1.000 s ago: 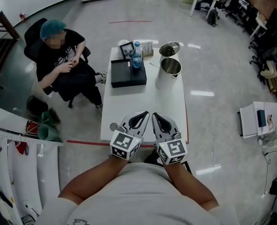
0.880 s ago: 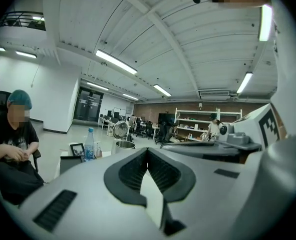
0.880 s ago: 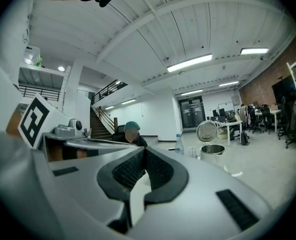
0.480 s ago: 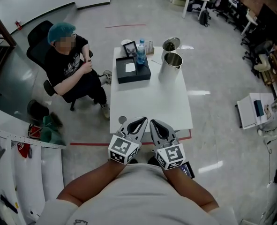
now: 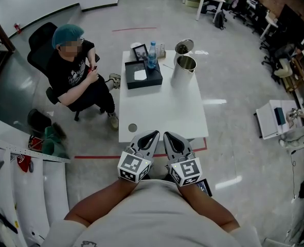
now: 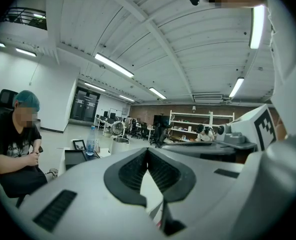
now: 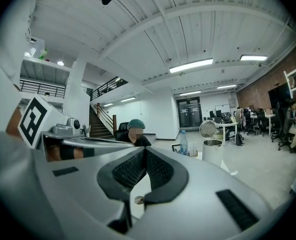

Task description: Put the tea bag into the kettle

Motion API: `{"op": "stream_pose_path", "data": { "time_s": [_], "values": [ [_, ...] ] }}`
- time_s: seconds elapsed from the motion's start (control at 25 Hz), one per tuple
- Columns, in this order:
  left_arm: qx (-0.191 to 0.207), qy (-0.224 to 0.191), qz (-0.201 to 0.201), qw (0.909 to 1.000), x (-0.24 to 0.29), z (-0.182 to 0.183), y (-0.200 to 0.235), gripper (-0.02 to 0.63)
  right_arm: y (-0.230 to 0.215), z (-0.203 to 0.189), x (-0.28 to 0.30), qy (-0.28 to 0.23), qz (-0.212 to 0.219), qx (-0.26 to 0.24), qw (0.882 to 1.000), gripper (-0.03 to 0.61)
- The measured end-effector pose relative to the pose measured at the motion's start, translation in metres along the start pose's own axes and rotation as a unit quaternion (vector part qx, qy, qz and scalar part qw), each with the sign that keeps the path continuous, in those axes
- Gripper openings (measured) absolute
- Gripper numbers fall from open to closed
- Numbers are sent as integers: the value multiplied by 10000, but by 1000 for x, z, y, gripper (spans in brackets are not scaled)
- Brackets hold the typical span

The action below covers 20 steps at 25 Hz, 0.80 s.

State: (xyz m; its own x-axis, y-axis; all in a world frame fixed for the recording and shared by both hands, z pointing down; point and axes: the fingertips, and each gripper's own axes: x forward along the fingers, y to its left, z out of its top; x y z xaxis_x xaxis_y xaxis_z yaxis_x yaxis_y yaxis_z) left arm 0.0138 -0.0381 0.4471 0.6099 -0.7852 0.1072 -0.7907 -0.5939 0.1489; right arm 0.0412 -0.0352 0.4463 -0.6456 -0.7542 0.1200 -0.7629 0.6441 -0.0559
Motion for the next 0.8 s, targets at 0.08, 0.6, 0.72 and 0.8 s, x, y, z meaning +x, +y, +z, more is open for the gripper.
{"op": "stream_pose_path", "data": {
  "time_s": [0.08,0.6,0.72,0.8],
  "values": [
    [-11,-6,-40,10000,-2,0,-4,11,0,0,-3,2,-37,7,10000,11],
    [-77,-2,-118,9999,-20,-4,-9,11,16,-1,-9,21,-75,-48,10000,11],
    [-89,-22,-118,9999,-22,-5,-7,11,18,-3,-8,33,-55,-58,10000,11],
    [-105,-31,-108,9999,-22,-5,-4,11,19,-5,-6,41,-42,-65,10000,11]
  ]
}}
